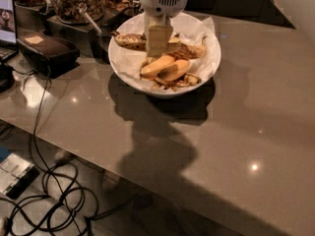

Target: Pick banana from white bowl

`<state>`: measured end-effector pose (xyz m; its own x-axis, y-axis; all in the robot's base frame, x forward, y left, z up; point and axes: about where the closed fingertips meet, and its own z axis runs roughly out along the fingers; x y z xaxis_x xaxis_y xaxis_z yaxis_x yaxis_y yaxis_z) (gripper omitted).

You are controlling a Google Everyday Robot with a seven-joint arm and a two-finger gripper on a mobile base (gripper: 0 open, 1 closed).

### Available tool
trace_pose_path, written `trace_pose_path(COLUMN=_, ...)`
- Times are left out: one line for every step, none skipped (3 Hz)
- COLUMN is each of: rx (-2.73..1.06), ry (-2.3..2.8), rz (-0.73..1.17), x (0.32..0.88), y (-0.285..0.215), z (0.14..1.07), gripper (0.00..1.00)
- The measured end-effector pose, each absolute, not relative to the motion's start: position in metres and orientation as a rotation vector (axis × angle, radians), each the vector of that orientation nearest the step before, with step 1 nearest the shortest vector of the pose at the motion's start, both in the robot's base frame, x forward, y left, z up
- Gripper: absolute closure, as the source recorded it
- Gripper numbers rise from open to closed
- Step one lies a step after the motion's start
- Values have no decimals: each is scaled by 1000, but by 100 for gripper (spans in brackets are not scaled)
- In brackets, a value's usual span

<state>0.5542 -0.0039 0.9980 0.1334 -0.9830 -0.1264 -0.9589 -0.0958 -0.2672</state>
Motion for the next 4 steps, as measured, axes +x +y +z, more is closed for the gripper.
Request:
trace_pose_path(rx=-2126, ry=1884, rz=-126, x=555, y=0, z=1000, gripper=100)
trace_pose_path(rx=-2145, ry=1865, rz=-105, x=528, y=16, z=997, gripper=100)
trace_pose_path(rx=-2174, ry=1769, rz=-100, x=466, y=53, z=1019, gripper=100)
trace_pose_path(rx=-2174, ry=1769, rz=-100, x=466, y=53, z=1019, gripper=100)
